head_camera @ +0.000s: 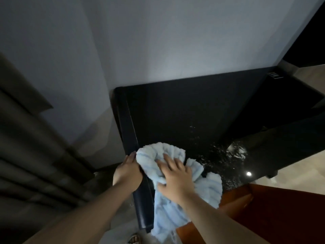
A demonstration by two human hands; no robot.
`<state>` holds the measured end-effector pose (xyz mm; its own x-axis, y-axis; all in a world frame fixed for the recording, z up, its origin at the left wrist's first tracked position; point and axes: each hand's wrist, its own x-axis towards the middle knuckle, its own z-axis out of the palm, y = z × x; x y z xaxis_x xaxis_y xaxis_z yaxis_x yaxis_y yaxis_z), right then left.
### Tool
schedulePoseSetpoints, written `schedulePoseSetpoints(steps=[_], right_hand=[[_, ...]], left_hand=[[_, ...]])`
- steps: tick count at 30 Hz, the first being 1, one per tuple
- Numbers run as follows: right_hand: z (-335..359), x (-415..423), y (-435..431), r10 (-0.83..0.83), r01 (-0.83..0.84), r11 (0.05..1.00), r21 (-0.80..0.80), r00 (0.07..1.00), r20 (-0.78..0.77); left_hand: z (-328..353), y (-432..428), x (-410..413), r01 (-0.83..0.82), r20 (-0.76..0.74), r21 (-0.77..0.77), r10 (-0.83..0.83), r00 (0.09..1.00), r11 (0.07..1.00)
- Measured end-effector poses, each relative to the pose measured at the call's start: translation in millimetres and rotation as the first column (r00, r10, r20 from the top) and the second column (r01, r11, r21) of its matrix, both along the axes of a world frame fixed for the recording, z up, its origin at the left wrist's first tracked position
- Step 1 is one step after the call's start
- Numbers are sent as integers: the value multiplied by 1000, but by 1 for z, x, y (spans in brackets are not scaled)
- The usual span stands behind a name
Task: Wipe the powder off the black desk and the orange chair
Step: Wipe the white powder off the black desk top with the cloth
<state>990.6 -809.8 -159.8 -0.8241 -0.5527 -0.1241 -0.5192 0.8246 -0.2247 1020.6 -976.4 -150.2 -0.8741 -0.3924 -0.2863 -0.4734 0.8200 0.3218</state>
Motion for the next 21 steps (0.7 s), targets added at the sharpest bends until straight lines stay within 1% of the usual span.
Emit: schedulePoseSetpoints(steps=[1, 2, 4, 5, 6, 7, 8, 10, 11, 12, 14, 16, 17, 18, 19, 21], right_hand=[[4, -5, 13, -45, 46, 999, 28, 999, -8], [10, -10, 25, -109, 110, 993, 41, 994, -19], [20, -13, 40, -219, 220, 976, -1, 973, -72], [25, -9, 41, -219, 215, 975, -50, 969, -117], [27, -4, 38, -178, 162, 981, -107, 970, -165], [27, 2, 32, -103, 74, 986, -150, 975, -198], [26, 11, 24, -4, -26, 987, -160, 983, -183], [18, 28, 11, 197, -198, 976, -92, 980, -19], [15, 33, 10, 254, -253, 967, -20, 966, 54], [14, 32, 14, 273, -275, 961, 25, 959, 70], [14, 21, 29, 217, -216, 972, 89, 976, 7], [25, 7, 42, 61, -59, 988, 145, 998, -5], [32, 5, 44, 6, -1, 988, 153, 999, -36], [38, 8, 42, -3, 17, 994, 106, 991, -131], [43, 14, 34, 16, -6, 999, 41, 968, -251], [47, 33, 17, 108, -126, 991, -35, 937, -331]], left_hand=[[-1, 7, 1, 43, -5, -15, -43, 999, 999], [-2, 14, 3, 49, 2, -22, -49, 999, 999], [-3, 27, 7, -12, 3, 12, 12, 1000, 1000], [-3, 33, 9, -61, -21, 46, 62, 998, 997], [-2, 38, 12, -118, -58, 80, 123, 991, 990], [1, 44, 15, -171, -86, 111, 181, 980, 979], [2, 47, 19, -222, -101, 132, 236, 966, 966], [4, 48, 32, -317, -84, 130, 329, 941, 939], [3, 48, 40, -357, -58, 133, 366, 929, 925], [2, 47, 49, -376, -36, 149, 385, 922, 914], [0, 45, 65, -367, -22, 177, 376, 926, 913], [-1, 43, 76, -344, -31, 207, 358, 933, 916], [-1, 43, 78, -341, -37, 223, 358, 933, 913], [0, 43, 80, -343, -41, 232, 361, 932, 910], [2, 44, 79, -345, -48, 234, 365, 930, 909], [2, 44, 77, -360, -53, 234, 382, 923, 903]])
